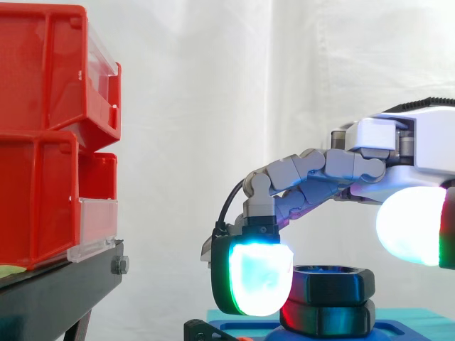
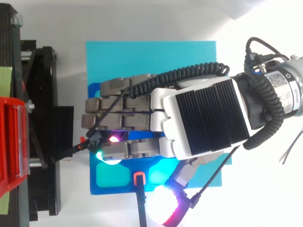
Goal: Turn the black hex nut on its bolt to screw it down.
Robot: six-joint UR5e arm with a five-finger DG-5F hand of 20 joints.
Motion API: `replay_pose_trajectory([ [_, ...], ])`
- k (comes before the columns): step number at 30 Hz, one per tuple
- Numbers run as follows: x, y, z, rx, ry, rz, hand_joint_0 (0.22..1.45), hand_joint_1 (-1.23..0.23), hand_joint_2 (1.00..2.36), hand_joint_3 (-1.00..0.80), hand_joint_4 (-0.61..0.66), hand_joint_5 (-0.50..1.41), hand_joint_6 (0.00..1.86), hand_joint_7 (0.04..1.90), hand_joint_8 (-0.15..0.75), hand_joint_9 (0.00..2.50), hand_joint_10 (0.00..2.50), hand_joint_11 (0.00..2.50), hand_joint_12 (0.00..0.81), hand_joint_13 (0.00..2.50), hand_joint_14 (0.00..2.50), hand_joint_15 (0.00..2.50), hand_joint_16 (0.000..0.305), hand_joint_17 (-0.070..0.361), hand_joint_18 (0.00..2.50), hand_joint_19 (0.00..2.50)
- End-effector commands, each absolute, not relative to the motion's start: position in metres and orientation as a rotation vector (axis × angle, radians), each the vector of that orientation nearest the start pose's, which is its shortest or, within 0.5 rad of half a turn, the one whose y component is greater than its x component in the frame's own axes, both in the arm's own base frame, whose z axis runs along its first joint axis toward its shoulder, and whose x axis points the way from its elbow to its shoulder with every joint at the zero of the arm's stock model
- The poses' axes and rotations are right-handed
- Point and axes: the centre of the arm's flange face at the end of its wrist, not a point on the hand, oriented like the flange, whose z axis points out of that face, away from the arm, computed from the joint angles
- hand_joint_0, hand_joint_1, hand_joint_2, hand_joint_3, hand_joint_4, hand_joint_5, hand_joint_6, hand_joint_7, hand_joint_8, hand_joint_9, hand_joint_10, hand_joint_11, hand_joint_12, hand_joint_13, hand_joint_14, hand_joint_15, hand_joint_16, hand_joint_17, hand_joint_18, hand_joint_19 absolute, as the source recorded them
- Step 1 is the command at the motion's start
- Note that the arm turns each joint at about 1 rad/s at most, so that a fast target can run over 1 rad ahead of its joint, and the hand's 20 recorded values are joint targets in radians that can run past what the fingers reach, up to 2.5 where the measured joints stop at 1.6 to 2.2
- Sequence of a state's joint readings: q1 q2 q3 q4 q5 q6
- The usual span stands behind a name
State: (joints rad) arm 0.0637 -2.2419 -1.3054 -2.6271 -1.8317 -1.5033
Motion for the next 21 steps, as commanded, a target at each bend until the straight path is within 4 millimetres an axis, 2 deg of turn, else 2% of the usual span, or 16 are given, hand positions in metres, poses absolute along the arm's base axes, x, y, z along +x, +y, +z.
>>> replay_pose_trajectory([
  [1, 0.737, -0.060, 0.253, -0.210, 1.453, 0.296, 0.44, -0.20, 1.00, -0.50, 0.33, -0.08, 0.50, 1.23, 0.320, 0.53, 0.00, 0.19, 0.396, 0.56, 0.00, 0.13, 0.058, 0.130, 0.54, 0.26],
  [8, 0.736, -0.060, 0.251, -0.210, 1.456, 0.296, 0.44, -0.20, 1.00, -0.50, 0.33, -0.08, 0.50, 1.23, 0.320, 0.53, 0.01, 0.20, 0.397, 0.57, 0.00, 0.13, 0.057, 0.129, 0.54, 0.26],
  [14, 0.732, -0.061, 0.241, -0.209, 1.464, 0.297, 0.44, -0.20, 1.00, -0.50, 0.32, -0.08, 0.50, 1.24, 0.319, 0.53, 0.00, 0.19, 0.396, 0.57, 0.00, 0.13, 0.057, 0.129, 0.54, 0.26],
  [21, 0.732, -0.063, 0.243, -0.207, 1.456, 0.294, 0.44, -0.20, 1.00, -0.50, 0.30, -0.09, 0.56, 1.19, 0.319, 0.53, 0.00, 0.20, 0.396, 0.57, 0.00, 0.13, 0.057, 0.129, 0.54, 0.26],
])
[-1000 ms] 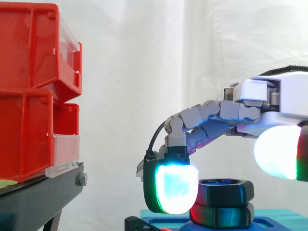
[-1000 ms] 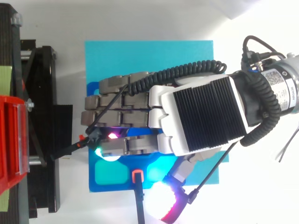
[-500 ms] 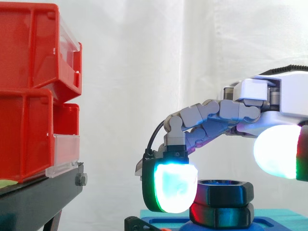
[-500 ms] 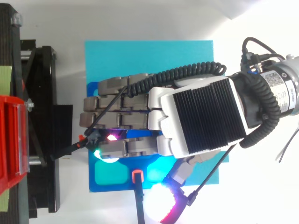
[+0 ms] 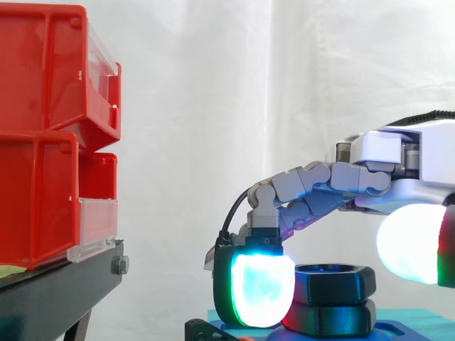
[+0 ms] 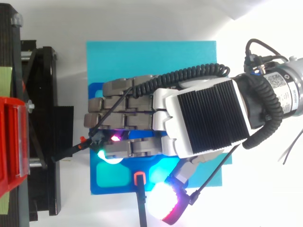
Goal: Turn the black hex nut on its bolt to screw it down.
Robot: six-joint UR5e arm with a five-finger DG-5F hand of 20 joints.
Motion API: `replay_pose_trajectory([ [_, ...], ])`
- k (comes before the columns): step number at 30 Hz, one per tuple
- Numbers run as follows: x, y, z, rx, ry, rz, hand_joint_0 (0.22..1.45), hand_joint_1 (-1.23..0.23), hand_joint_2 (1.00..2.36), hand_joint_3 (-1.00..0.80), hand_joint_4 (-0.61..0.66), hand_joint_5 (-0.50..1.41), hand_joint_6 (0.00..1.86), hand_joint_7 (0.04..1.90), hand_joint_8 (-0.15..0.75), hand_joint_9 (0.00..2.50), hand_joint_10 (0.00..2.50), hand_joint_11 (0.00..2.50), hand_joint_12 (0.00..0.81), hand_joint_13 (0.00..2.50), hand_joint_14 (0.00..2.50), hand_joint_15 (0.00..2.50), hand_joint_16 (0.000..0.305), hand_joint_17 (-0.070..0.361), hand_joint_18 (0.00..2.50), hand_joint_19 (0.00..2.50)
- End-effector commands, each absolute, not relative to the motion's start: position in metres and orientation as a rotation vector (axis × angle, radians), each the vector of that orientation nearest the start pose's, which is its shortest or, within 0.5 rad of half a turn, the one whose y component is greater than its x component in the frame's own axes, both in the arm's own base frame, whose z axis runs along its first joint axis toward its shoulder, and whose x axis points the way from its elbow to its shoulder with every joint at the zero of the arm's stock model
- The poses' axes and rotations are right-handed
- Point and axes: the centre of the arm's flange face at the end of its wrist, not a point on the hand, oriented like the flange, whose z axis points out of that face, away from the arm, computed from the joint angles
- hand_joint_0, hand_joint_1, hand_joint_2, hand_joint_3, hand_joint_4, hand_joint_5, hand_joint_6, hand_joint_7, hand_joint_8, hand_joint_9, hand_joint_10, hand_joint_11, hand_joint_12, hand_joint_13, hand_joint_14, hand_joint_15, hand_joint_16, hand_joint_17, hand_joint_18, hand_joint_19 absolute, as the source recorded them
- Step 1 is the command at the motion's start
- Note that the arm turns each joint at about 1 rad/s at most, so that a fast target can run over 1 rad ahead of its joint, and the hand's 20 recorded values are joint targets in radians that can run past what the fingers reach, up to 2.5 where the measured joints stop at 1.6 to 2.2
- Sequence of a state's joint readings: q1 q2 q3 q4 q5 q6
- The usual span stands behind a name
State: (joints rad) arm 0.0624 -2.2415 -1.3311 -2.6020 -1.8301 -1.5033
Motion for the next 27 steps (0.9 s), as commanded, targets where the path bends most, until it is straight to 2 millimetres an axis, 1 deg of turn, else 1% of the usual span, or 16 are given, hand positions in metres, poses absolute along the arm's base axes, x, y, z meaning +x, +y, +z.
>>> replay_pose_trajectory([
  [1, 0.732, -0.064, 0.242, -0.206, 1.458, 0.293, 0.44, -0.20, 1.00, -0.50, 0.30, -0.09, 0.56, 1.18, 0.318, 0.53, 0.00, 0.20, 0.395, 0.57, 0.00, 0.14, 0.057, 0.128, 0.54, 0.26],
  [5, 0.731, -0.068, 0.243, -0.204, 1.459, 0.290, 0.44, -0.06, 1.00, -0.50, 0.28, -0.09, 0.58, 1.16, 0.317, 0.53, 0.00, 0.20, 0.395, 0.56, 0.00, 0.14, 0.057, 0.129, 0.53, 0.27],
  [9, 0.731, -0.072, 0.243, -0.202, 1.460, 0.288, 0.44, -0.03, 1.00, -0.50, 0.28, -0.09, 0.59, 1.15, 0.320, 0.53, 0.00, 0.20, 0.396, 0.56, 0.00, 0.14, 0.058, 0.130, 0.52, 0.28],
  [12, 0.731, -0.076, 0.243, -0.199, 1.460, 0.284, 0.44, -0.05, 1.00, -0.50, 0.29, -0.10, 0.59, 1.15, 0.321, 0.53, 0.00, 0.20, 0.397, 0.56, 0.00, 0.13, 0.058, 0.130, 0.52, 0.27],
  [17, 0.729, -0.082, 0.242, -0.202, 1.460, 0.285, 0.42, -0.19, 1.00, -0.50, 0.30, -0.11, 0.60, 1.09, 0.328, 0.53, 0.00, 0.20, 0.402, 0.56, 0.00, 0.13, 0.060, 0.134, 0.54, 0.26],
  [18, 0.729, -0.084, 0.243, -0.203, 1.457, 0.285, 0.41, -0.26, 1.00, -0.50, 0.31, -0.12, 0.60, 1.06, 0.331, 0.52, 0.00, 0.20, 0.409, 0.57, 0.00, 0.13, 0.061, 0.138, 0.55, 0.26],
  [19, 0.729, -0.085, 0.243, -0.202, 1.457, 0.283, 0.41, -0.29, 1.00, -0.50, 0.31, -0.12, 0.60, 1.06, 0.331, 0.52, 0.01, 0.20, 0.412, 0.57, 0.00, 0.13, 0.062, 0.139, 0.55, 0.25],
  [21, 0.729, -0.088, 0.243, -0.200, 1.459, 0.282, 0.40, -0.43, 1.00, -0.50, 0.32, -0.14, 0.60, 1.01, 0.327, 0.50, 0.01, 0.20, 0.412, 0.57, 0.00, 0.14, 0.062, 0.140, 0.56, 0.25],
  [24, 0.728, -0.089, 0.242, -0.202, 1.462, 0.283, 0.41, -0.54, 1.00, -0.50, 0.30, -0.16, 0.61, 0.97, 0.311, 0.47, 0.00, 0.21, 0.403, 0.56, 0.00, 0.14, 0.061, 0.137, 0.54, 0.27],
  [25, 0.727, -0.090, 0.242, -0.203, 1.462, 0.284, 0.41, -0.57, 1.00, -0.50, 0.30, -0.16, 0.62, 0.97, 0.309, 0.47, 0.00, 0.21, 0.398, 0.55, 0.00, 0.14, 0.061, 0.137, 0.54, 0.27],
  [26, 0.727, -0.090, 0.242, -0.203, 1.462, 0.284, 0.43, -0.62, 1.00, -0.50, 0.28, -0.16, 0.61, 0.98, 0.302, 0.46, 0.00, 0.21, 0.390, 0.54, 0.00, 0.14, 0.059, 0.133, 0.52, 0.27],
  [27, 0.728, -0.092, 0.243, -0.201, 1.460, 0.282, 0.43, -0.64, 1.00, -0.50, 0.29, -0.16, 0.62, 0.97, 0.302, 0.46, 0.01, 0.21, 0.389, 0.54, 0.00, 0.14, 0.059, 0.133, 0.52, 0.28],
])
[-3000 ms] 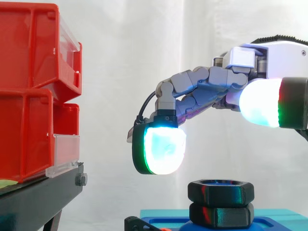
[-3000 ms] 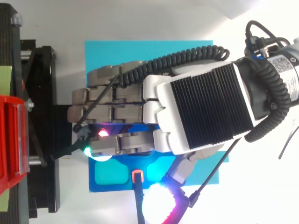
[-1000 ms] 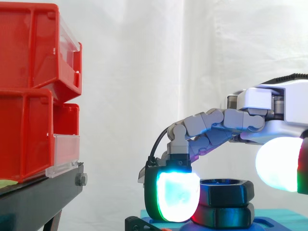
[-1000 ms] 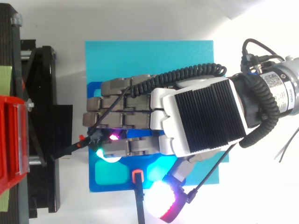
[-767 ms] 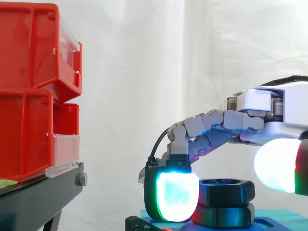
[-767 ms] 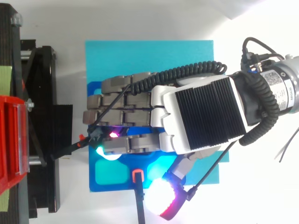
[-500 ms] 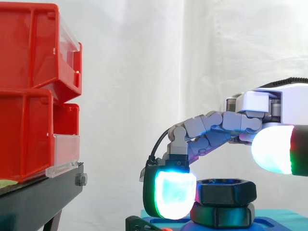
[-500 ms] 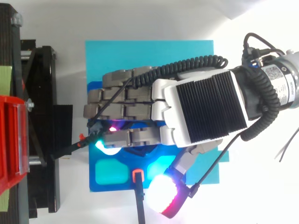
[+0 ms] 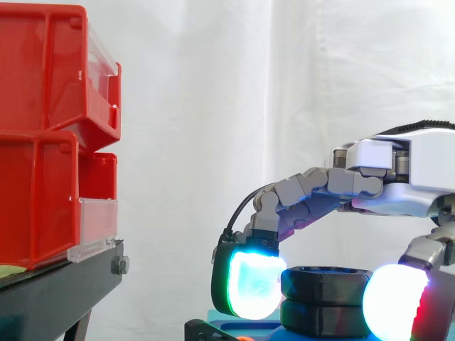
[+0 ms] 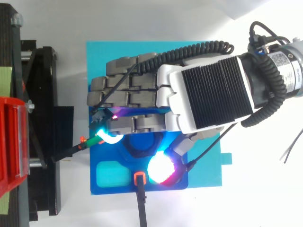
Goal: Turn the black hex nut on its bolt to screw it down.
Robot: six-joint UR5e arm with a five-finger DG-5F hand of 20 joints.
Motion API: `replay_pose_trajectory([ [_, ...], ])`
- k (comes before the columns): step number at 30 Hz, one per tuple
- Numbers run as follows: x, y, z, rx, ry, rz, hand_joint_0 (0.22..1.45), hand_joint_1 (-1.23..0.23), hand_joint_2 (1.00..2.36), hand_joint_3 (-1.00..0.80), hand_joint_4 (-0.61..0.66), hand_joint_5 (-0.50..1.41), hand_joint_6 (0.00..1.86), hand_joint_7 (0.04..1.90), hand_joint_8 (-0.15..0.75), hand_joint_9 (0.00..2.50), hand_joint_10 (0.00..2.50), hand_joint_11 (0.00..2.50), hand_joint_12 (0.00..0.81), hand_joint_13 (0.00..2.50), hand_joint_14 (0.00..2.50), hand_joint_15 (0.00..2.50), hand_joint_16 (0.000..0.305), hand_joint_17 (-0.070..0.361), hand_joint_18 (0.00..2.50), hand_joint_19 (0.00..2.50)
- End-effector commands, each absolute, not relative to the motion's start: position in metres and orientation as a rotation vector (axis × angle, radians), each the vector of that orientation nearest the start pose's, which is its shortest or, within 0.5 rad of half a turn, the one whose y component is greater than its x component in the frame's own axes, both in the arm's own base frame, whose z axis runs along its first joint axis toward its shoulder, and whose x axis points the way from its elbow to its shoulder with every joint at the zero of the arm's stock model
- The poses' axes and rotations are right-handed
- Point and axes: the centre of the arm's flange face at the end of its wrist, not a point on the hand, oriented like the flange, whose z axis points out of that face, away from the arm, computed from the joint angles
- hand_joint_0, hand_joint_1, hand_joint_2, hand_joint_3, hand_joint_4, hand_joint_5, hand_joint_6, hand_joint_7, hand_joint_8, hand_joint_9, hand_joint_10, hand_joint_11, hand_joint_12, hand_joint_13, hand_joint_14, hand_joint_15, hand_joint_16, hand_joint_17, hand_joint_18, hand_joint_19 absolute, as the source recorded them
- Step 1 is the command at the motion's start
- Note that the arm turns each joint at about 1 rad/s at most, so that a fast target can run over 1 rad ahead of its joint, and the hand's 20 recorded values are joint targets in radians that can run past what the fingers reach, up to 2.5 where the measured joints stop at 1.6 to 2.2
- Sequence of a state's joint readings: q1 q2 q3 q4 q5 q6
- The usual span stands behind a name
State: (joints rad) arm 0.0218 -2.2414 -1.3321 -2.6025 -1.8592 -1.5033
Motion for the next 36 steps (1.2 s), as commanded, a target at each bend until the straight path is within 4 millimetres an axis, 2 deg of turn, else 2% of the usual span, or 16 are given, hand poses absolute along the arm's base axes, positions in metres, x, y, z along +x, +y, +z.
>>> replay_pose_trajectory([
  [1, 0.7276, -0.0924, 0.2428, -0.201, 1.460, 0.282, 0.43, -0.65, 1.00, -0.50, 0.29, -0.17, 0.62, 0.98, 0.300, 0.46, 0.00, 0.21, 0.387, 0.54, 0.00, 0.13, 0.059, 0.132, 0.52, 0.27],
  [4, 0.7265, -0.0953, 0.2419, -0.201, 1.464, 0.282, 0.45, -0.70, 1.00, -0.50, 0.27, -0.17, 0.61, 0.99, 0.290, 0.45, 0.01, 0.22, 0.376, 0.53, 0.00, 0.14, 0.056, 0.127, 0.50, 0.28],
  [12, 0.7261, -0.0970, 0.2420, -0.204, 1.462, 0.283, 0.47, -0.74, 1.00, -0.50, 0.27, -0.16, 0.63, 0.97, 0.281, 0.45, 0.00, 0.22, 0.366, 0.55, 0.00, 0.14, 0.054, 0.121, 0.51, 0.27],
  [21, 0.7268, -0.0970, 0.2430, -0.204, 1.457, 0.283, 0.48, -0.68, 1.00, -0.50, 0.28, -0.16, 0.66, 0.93, 0.284, 0.47, 0.00, 0.22, 0.360, 0.55, 0.00, 0.13, 0.051, 0.115, 0.53, 0.27],
  [36, 0.7272, -0.0959, 0.2434, -0.206, 1.454, 0.284, 0.48, -0.67, 1.00, -0.50, 0.29, -0.15, 0.67, 0.94, 0.292, 0.48, 0.01, 0.21, 0.363, 0.56, 0.00, 0.13, 0.051, 0.115, 0.55, 0.26],
])
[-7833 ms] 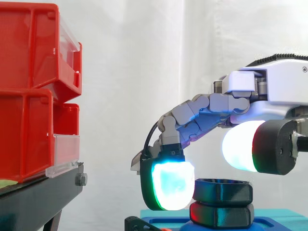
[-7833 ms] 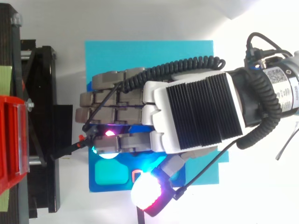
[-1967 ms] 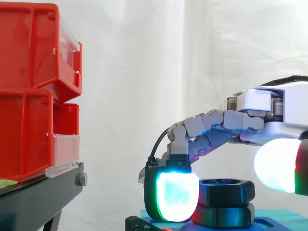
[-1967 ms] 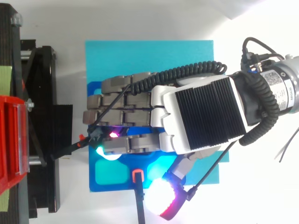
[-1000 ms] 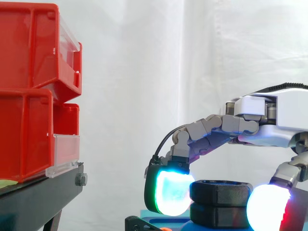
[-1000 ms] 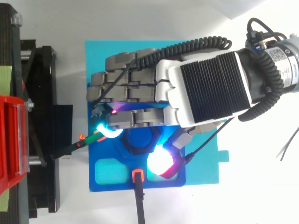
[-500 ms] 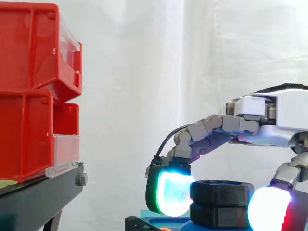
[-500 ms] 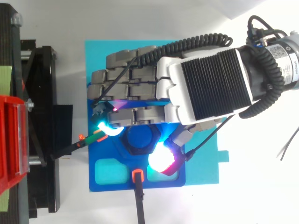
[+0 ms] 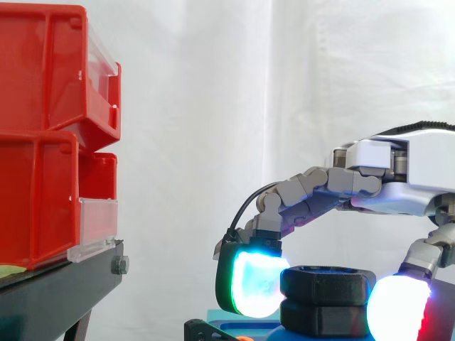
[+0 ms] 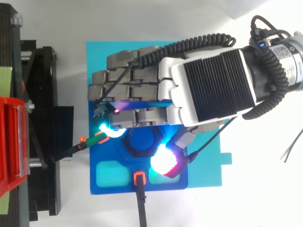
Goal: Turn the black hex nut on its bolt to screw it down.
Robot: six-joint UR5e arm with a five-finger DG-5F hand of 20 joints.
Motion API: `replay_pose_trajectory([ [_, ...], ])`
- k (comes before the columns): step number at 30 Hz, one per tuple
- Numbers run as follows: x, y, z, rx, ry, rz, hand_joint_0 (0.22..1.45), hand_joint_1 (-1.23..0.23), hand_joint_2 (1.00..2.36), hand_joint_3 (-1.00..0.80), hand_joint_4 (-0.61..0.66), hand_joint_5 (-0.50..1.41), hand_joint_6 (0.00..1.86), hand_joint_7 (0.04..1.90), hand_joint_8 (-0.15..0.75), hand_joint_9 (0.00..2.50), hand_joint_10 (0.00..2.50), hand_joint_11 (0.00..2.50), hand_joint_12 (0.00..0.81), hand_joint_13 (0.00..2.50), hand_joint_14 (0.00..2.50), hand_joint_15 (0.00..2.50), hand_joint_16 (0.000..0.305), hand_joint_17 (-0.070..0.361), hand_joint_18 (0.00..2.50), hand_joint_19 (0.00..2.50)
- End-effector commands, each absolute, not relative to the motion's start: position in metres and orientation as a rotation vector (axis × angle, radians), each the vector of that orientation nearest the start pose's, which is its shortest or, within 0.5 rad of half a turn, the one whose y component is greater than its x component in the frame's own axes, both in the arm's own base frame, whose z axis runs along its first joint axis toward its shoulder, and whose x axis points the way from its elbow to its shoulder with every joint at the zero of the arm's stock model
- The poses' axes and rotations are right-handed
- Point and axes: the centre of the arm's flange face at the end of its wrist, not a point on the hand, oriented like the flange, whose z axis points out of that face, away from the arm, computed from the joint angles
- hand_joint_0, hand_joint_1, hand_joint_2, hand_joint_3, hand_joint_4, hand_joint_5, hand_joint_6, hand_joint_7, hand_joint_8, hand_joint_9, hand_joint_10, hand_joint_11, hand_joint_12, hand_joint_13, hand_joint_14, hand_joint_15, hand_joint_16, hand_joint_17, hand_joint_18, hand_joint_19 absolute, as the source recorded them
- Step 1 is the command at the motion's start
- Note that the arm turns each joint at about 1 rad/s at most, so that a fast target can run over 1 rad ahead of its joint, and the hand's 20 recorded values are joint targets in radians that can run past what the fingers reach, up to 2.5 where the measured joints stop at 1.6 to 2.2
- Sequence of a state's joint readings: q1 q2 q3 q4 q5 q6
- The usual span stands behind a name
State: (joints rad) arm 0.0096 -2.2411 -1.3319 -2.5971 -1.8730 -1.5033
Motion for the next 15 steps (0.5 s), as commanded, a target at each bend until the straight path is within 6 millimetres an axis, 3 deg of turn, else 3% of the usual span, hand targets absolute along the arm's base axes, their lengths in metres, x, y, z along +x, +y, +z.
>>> replay_pose_trajectory([
  [1, 0.7267, -0.0970, 0.2427, -0.205, 1.456, 0.283, 0.48, -0.67, 1.00, -0.50, 0.29, -0.15, 0.67, 0.94, 0.293, 0.48, 0.00, 0.22, 0.362, 0.56, 0.00, 0.13, 0.051, 0.115, 0.55, 0.26],
  [10, 0.7275, -0.0936, 0.2434, -0.208, 1.454, 0.286, 0.48, -0.66, 1.00, -0.50, 0.29, -0.16, 0.65, 0.94, 0.294, 0.49, 0.00, 0.23, 0.366, 0.57, 0.00, 0.13, 0.052, 0.116, 0.55, 0.26],
  [15, 0.7272, -0.0925, 0.2427, -0.209, 1.455, 0.288, 0.59, -0.68, 1.01, -0.43, 0.25, -0.17, 0.69, 0.91, 0.268, 0.49, 0.01, 0.22, 0.333, 0.57, 0.00, 0.14, 0.045, 0.101, 0.54, 0.28],
])
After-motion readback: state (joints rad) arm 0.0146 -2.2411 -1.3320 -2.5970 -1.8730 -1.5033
